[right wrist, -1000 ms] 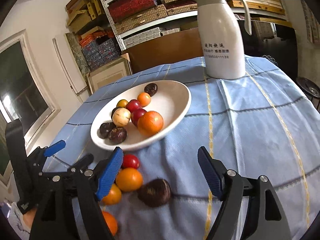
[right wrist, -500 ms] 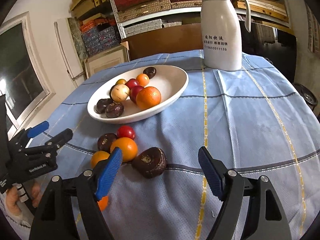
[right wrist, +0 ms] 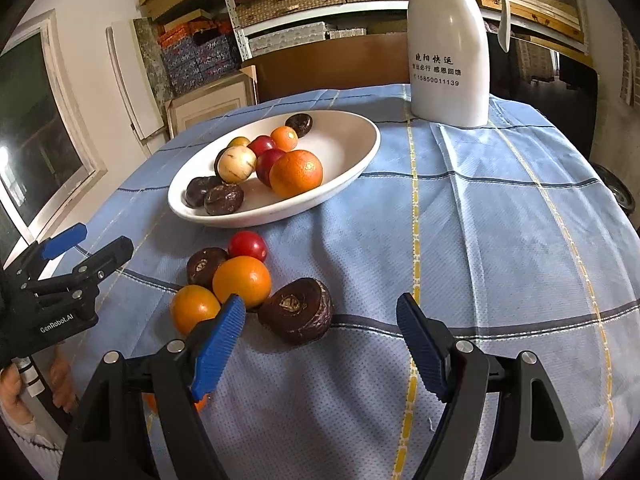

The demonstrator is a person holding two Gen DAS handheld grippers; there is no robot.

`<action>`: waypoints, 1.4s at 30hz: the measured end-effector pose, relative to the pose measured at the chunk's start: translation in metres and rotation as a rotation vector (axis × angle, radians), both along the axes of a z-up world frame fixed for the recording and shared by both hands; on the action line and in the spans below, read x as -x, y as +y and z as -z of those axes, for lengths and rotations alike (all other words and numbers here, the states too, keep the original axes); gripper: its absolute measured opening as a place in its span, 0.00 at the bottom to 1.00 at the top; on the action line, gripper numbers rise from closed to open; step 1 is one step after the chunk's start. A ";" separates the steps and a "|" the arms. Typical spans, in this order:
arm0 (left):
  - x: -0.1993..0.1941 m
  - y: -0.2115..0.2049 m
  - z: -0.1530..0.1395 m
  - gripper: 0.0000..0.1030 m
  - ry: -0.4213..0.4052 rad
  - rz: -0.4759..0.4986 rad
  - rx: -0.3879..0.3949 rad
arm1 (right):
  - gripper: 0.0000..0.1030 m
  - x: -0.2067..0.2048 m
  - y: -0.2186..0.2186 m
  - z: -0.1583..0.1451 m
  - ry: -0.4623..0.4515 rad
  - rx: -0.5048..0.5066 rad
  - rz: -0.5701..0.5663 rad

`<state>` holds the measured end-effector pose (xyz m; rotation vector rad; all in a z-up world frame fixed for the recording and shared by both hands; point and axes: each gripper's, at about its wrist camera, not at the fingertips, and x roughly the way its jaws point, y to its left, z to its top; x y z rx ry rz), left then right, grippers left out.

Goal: Organize fruits
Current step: 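Grasp a dark brown passion fruit with the right tool while the left tool grasps an orange tomato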

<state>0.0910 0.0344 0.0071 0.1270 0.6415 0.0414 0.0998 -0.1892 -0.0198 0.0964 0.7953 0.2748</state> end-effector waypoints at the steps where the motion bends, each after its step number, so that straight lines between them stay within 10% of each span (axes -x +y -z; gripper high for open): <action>1: 0.000 0.000 0.000 0.95 0.000 0.000 -0.001 | 0.77 0.000 0.001 0.000 0.003 0.004 -0.004; 24: 0.002 -0.010 0.003 0.95 0.010 0.035 -0.041 | 0.70 -0.011 0.008 0.010 0.046 0.078 -0.038; 29: 0.004 -0.018 0.006 0.95 0.036 0.114 -0.020 | 0.44 -0.018 0.011 0.015 0.082 0.068 -0.057; 42: 0.007 -0.069 0.023 0.95 0.127 0.348 -0.021 | 0.44 -0.015 -0.016 -0.004 0.028 -0.051 0.002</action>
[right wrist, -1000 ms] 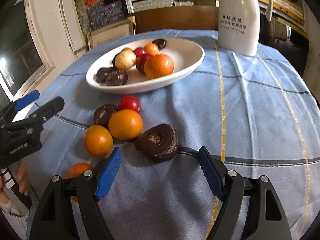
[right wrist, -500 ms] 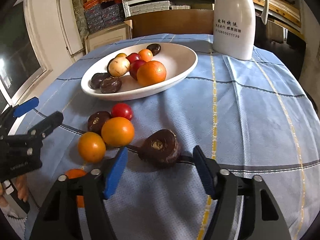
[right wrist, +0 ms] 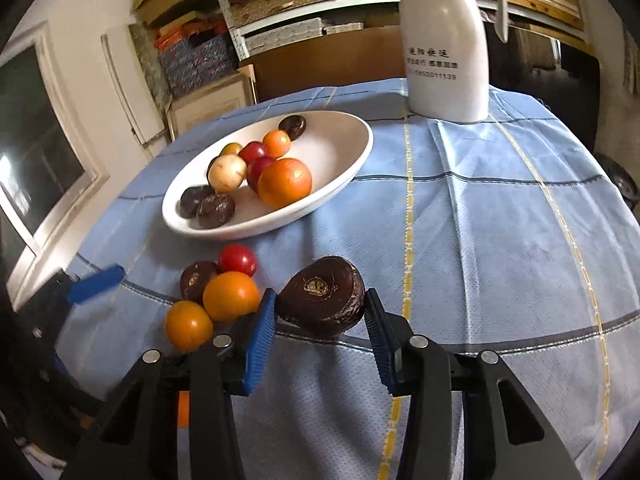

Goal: Organize fruits
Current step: 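Grasp a dark brown passion fruit with the right tool while the left tool grasps an orange tomato, then carry both fruits onto the plate and open both tools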

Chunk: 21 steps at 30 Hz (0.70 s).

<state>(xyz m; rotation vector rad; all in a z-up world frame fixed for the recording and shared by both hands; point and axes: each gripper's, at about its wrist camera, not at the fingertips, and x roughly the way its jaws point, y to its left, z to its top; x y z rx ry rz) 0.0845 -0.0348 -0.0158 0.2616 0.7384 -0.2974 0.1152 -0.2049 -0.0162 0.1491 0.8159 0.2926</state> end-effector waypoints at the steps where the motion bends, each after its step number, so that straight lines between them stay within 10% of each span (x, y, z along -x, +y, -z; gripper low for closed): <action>1: -0.002 -0.004 0.003 0.95 0.022 0.011 0.003 | 0.44 0.000 -0.001 0.000 0.001 -0.005 0.000; 6: -0.009 -0.006 0.009 0.62 0.099 0.061 0.080 | 0.44 0.001 -0.002 -0.001 0.005 -0.022 -0.002; 12: -0.011 -0.003 0.011 0.44 0.135 0.094 0.153 | 0.44 0.002 -0.003 -0.001 0.004 -0.030 0.006; 21: -0.007 -0.005 0.012 0.44 0.160 0.127 0.176 | 0.44 0.000 -0.008 0.001 0.019 -0.039 0.024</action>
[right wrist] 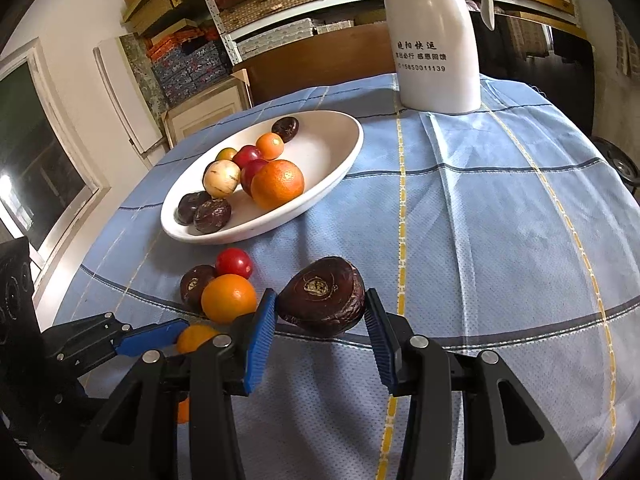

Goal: Organize fruits
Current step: 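Carry both fruits onto the plate and open both tools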

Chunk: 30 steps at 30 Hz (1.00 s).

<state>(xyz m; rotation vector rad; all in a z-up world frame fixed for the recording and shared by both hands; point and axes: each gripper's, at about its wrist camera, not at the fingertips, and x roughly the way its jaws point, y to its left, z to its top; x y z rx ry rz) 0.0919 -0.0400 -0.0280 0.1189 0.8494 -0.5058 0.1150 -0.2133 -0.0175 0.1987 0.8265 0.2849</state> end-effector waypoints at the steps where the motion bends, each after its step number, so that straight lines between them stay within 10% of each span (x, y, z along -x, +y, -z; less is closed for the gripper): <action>1: -0.003 -0.002 0.004 0.47 0.024 0.008 0.003 | 0.44 0.000 0.000 0.001 0.000 0.000 0.001; 14: 0.003 0.006 -0.009 0.37 -0.022 -0.018 0.023 | 0.44 0.001 -0.005 -0.002 -0.015 -0.031 0.017; 30: -0.089 0.076 -0.069 0.37 -0.175 -0.360 0.016 | 0.44 -0.068 0.027 -0.050 -0.080 -0.073 -0.021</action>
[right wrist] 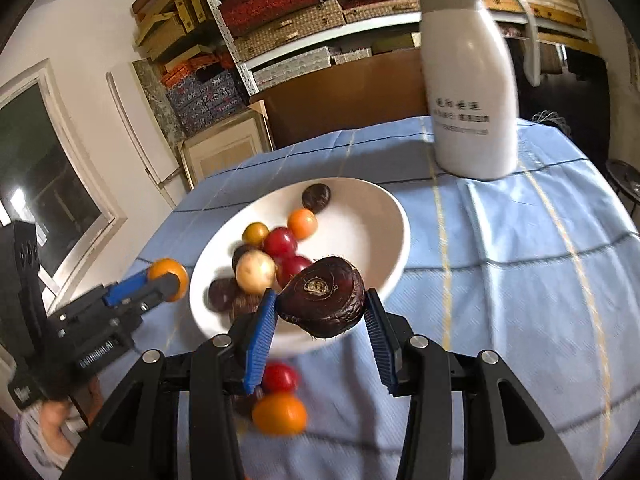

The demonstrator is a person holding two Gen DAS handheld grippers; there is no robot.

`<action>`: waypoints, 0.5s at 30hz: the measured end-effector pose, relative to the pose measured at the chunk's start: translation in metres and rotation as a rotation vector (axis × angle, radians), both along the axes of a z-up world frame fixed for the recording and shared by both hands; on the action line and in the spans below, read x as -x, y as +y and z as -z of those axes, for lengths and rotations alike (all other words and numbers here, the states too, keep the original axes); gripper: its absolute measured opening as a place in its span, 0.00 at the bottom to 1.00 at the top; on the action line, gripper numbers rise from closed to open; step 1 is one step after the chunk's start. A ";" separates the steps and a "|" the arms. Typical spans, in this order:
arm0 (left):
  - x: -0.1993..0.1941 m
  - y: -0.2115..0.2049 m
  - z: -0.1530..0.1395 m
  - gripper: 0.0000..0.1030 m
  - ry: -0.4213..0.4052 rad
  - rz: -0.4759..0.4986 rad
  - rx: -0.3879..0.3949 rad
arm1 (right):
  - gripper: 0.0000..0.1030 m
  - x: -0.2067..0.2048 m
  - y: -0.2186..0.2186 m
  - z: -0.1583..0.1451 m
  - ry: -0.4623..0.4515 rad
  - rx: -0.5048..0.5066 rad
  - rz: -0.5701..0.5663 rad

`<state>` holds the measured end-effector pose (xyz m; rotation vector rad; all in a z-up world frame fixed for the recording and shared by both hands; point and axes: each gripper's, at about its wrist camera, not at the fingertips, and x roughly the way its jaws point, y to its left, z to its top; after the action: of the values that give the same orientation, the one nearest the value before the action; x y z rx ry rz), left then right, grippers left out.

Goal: Organize fruits
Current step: 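Carry both fruits onto the plate and open both tools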

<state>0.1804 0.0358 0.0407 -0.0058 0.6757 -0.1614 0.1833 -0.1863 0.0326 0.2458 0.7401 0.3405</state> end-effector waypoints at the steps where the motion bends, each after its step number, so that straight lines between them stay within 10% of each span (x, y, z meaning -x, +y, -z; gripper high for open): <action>1: -0.005 0.003 0.002 0.37 0.006 -0.009 0.009 | 0.44 -0.008 0.003 0.001 0.007 -0.003 0.000; 10: -0.048 0.023 0.035 0.38 0.088 -0.048 0.023 | 0.45 -0.074 0.009 0.029 0.097 -0.031 0.027; 15: -0.045 0.020 0.035 0.58 0.074 -0.043 0.013 | 0.50 -0.076 0.001 0.035 0.121 -0.061 0.030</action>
<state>0.2255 0.0558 0.0055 -0.0390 0.7482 -0.1251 0.2592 -0.1848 -0.0021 0.3372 0.8448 0.3218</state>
